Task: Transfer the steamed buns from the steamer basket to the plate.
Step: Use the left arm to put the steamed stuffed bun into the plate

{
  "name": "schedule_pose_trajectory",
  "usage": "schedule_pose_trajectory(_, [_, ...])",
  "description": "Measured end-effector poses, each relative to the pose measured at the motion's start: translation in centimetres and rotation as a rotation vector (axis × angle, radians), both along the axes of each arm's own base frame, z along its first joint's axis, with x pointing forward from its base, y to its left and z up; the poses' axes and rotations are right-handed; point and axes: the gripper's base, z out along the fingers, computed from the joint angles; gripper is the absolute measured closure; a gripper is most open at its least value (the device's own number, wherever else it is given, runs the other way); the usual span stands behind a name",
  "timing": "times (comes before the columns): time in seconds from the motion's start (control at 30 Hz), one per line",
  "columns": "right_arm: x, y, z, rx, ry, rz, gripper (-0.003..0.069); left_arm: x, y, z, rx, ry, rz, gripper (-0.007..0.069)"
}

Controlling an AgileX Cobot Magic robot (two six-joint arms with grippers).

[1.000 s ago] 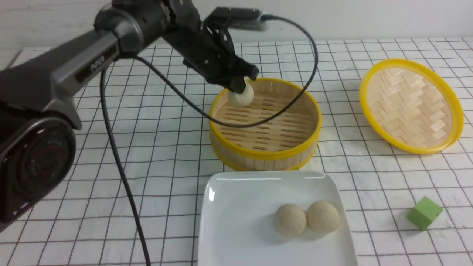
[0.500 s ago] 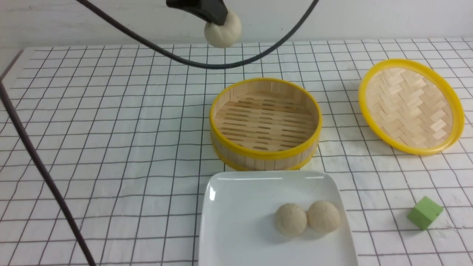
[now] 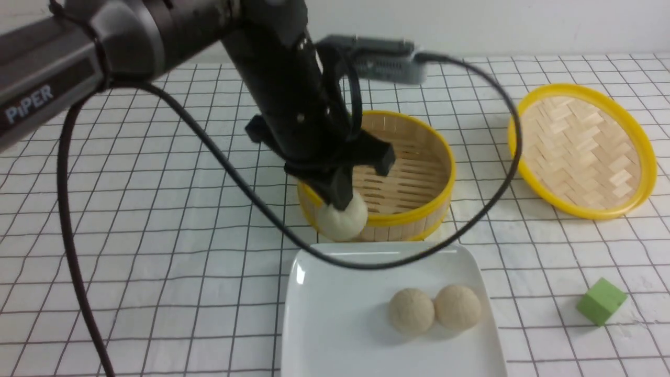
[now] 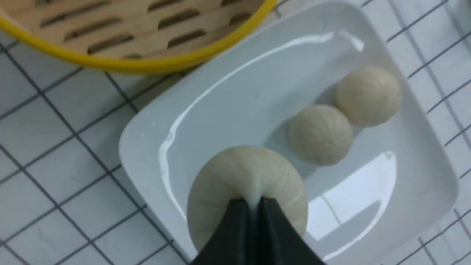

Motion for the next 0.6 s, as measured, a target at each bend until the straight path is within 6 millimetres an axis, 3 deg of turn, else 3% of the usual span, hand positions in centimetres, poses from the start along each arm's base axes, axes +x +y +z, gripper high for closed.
schedule_pose_trajectory(0.37, [0.0,0.0,0.0,0.001,0.001,0.001,0.0419,-1.9,0.5,-6.3,0.011,0.142,-0.040,0.0603])
schedule_pose_trajectory(0.6, [0.0,0.0,0.0,0.001,0.001,0.001,0.0419,-1.9,0.2,-7.3,-0.035,0.100,-0.056,0.0603])
